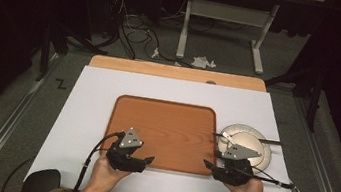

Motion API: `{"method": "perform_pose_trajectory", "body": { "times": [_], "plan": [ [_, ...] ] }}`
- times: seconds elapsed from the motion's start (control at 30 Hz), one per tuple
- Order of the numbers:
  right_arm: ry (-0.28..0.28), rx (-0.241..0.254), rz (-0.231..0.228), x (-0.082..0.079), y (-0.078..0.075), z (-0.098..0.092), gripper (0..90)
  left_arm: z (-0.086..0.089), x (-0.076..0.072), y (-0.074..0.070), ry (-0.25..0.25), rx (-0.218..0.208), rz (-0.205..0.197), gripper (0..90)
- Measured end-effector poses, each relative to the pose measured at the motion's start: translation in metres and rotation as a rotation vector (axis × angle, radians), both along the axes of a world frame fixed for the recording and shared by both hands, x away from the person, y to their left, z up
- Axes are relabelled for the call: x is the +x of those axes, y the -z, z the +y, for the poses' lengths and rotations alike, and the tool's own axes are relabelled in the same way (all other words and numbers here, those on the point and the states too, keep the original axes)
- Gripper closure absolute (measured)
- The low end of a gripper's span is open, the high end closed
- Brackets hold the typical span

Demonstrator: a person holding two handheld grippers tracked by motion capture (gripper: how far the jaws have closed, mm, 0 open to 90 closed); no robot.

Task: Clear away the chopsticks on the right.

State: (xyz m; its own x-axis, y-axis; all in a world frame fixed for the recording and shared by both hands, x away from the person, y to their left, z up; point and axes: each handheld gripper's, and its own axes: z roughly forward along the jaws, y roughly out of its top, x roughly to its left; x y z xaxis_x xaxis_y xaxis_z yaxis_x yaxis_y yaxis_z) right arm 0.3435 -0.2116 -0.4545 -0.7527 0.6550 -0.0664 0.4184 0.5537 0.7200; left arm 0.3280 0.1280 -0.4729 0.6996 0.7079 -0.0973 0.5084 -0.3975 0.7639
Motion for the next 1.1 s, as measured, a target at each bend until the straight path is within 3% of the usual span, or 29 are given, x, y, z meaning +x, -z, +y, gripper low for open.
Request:
{"method": "perform_pose_trajectory", "body": {
  "times": [0.13,0.23,0.33,0.53,0.63,0.8,1.1],
  "plan": [
    [-0.025,0.004,-0.031,-0.009,0.000,-0.004,51.1,0.000,0.000,0.000,0.001,0.009,0.001,35.6],
    [-0.014,0.008,-0.046,-0.010,-0.002,-0.006,50.7,0.001,-0.002,-0.003,0.001,0.000,-0.010,35.6],
    [-0.016,0.036,-0.026,-0.007,-0.003,-0.006,49.8,0.003,-0.002,-0.004,0.005,0.015,-0.026,35.5],
    [-0.013,0.033,0.012,-0.002,-0.008,-0.010,52.8,0.004,0.003,-0.003,-0.007,0.005,-0.014,35.5],
    [-0.006,0.055,0.011,-0.002,-0.013,-0.017,54.5,0.003,0.002,-0.002,-0.005,0.019,-0.015,35.5],
    [0.001,0.103,0.001,-0.003,-0.019,-0.025,54.9,0.003,0.000,-0.004,-0.011,0.002,-0.024,35.4],
    [0.013,0.128,-0.037,-0.003,-0.031,-0.040,60.6,0.007,0.000,-0.006,-0.017,0.004,-0.037,35.4]
  ]
}}
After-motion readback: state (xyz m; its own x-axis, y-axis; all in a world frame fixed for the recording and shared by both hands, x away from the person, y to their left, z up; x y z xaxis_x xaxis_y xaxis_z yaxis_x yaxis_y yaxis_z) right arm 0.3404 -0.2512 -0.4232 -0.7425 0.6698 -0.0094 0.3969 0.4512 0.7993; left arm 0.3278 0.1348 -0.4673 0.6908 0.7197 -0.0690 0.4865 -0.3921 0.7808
